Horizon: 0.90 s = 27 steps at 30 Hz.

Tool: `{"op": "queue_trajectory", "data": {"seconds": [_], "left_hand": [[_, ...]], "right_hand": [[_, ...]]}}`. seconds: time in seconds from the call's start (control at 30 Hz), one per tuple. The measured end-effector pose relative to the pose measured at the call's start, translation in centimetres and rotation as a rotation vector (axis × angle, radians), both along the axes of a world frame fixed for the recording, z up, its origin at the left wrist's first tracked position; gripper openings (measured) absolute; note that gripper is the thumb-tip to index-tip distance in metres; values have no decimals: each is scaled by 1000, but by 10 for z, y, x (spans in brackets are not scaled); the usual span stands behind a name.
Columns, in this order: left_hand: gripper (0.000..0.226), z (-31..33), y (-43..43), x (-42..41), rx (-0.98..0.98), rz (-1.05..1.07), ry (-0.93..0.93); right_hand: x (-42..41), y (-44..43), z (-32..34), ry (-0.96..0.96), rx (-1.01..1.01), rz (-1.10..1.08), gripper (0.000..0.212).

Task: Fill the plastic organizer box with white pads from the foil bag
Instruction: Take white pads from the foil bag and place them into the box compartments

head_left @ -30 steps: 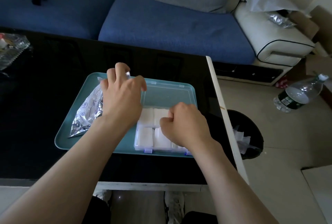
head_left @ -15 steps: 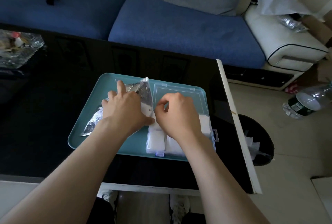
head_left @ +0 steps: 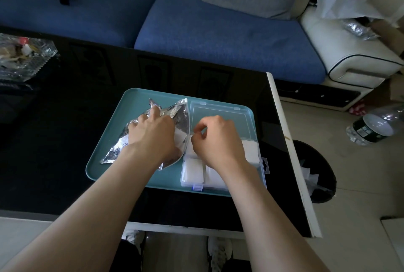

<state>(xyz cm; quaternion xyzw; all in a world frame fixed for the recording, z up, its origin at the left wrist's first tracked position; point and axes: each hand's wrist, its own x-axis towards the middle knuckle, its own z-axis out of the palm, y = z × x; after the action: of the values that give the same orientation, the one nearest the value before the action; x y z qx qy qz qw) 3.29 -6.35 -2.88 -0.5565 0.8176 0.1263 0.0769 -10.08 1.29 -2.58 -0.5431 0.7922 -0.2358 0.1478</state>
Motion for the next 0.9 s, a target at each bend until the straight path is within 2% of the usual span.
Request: {"op": "queue_trajectory", "data": {"seconds": [0.17, 0.27, 0.37, 0.63, 0.77, 0.9], "left_hand": [[37, -4, 1, 0, 0, 7, 39], [27, -3, 3, 0, 4, 12, 76], [19, -4, 1, 1, 40, 3, 83], [30, -11, -4, 7, 13, 6, 106], [48, -12, -8, 11, 6, 20, 135], [36, -10, -10, 14, 1, 50, 203]], "right_hand": [[9, 0, -3, -35, -3, 261, 32], [19, -2, -7, 11, 58, 349, 34], [24, -2, -12, 80, 185, 346, 27], [38, -18, -13, 88, 271, 261, 5], [40, -22, -16, 125, 289, 263, 12], [44, -22, -17, 187, 320, 315, 24]]}}
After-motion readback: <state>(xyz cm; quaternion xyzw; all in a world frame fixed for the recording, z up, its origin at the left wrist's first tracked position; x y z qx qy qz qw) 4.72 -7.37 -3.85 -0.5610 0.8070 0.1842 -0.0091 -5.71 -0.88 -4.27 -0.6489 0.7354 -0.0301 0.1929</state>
